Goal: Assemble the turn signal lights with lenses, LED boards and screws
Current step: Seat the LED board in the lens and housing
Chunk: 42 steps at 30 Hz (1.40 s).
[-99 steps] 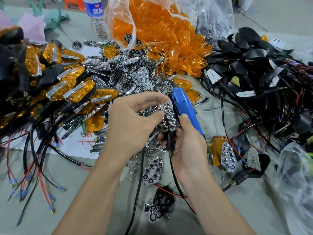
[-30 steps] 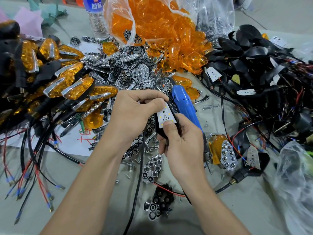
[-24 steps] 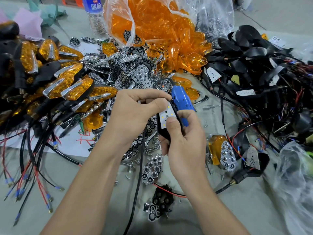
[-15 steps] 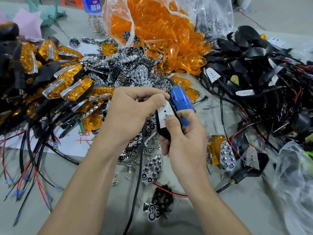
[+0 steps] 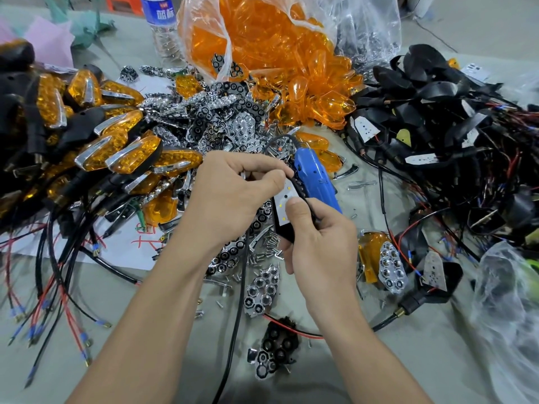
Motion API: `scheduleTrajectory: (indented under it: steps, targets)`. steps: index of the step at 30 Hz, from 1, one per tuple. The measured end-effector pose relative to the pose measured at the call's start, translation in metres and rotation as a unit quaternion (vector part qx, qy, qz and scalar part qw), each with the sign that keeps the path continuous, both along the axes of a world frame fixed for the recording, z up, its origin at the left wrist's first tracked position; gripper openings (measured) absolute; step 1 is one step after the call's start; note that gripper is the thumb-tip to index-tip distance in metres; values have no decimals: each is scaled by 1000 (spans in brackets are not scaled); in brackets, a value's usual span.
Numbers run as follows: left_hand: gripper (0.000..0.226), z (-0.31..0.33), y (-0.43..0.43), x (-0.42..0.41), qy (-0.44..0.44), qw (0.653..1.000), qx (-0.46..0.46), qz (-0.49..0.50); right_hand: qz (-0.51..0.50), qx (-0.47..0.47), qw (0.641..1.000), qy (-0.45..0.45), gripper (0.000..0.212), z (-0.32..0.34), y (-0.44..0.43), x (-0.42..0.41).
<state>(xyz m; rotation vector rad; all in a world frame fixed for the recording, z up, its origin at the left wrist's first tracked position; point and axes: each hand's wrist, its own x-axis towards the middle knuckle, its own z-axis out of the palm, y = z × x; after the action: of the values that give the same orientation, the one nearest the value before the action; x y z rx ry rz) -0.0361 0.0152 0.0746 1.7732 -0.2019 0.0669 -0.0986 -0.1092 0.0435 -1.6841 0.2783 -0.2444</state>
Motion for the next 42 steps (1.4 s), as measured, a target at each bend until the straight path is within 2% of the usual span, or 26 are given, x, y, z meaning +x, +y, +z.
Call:
scheduleTrajectory:
  steps: [2, 4, 6, 10, 12, 15, 17, 19, 24, 29, 31, 34, 36, 39, 42]
  targets:
    - [16, 0, -1, -1, 31, 999, -44, -9, -5, -20, 1000, 0, 47, 1, -1, 2]
    - [31, -1, 0, -2, 67, 994, -91, -6, -12, -31, 999, 1, 51, 1, -2, 5]
    - [40, -3, 3, -3, 83, 991, -102, 12, -20, -32, 999, 4, 52, 0, -4, 6]
    - [33, -3, 3, -4, 84, 991, -98, 28, -20, -33, 999, 19, 52, -3, -6, 5]
    - [37, -4, 2, -5, 94, 989, -109, 42, -18, -37, 999, 24, 52, -4, -5, 5]
    - [48, -7, 1, -8, 120, 973, -187, 54, -19, -38, 999, 29, 53, -5, -5, 6]
    - [53, -5, 0, -11, 143, 955, -259, 28, -21, -37, 999, 32, 53, -6, -6, 7]
    - [73, -1, -1, -14, 168, 939, -301, 6, -22, -43, 998, 37, 52, -7, -7, 8]
    - [81, 4, 2, -16, 190, 960, -205, -29, -27, -48, 998, 40, 50, -10, -7, 8]
    - [82, 6, 16, -9, 158, 953, -233, -115, -13, -36, 999, 36, 40, -11, -8, 6]
    - [77, 4, 16, -7, 129, 970, -186, -93, -11, -15, 999, 27, 39, -10, -9, 4]
    - [52, -1, 8, -8, 52, 994, -92, -26, 1, 7, 999, 32, 59, -9, -7, 1]
    - [43, -4, 3, -9, 17, 999, -35, 1, 7, 1, 999, 39, 65, -8, -6, -1]
    - [47, -8, 3, -10, -34, 999, 41, 10, 14, -31, 998, 48, 69, -8, -7, 0]
    - [53, -6, 3, -13, -73, 996, 50, -22, 11, -54, 997, 54, 71, -8, -6, 0]
